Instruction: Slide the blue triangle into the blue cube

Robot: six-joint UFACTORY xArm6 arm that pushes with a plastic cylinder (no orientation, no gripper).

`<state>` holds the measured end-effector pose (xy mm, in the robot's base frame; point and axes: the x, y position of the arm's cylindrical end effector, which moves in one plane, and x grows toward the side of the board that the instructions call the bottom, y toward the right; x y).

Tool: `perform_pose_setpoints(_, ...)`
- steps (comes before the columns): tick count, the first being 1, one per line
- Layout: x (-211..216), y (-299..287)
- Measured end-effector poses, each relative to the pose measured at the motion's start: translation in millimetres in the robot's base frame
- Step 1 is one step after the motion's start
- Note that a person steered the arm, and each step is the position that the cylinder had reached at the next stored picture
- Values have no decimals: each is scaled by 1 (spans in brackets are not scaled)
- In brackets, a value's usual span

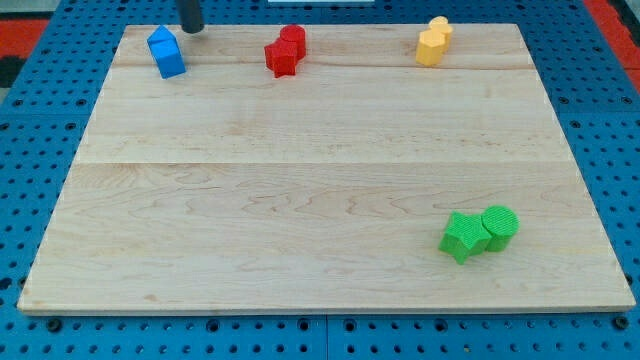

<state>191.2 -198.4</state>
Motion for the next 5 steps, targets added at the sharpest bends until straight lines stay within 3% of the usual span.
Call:
perform_pose_setpoints(1, 0, -33)
perform_pose_setpoints(5, 39, -12)
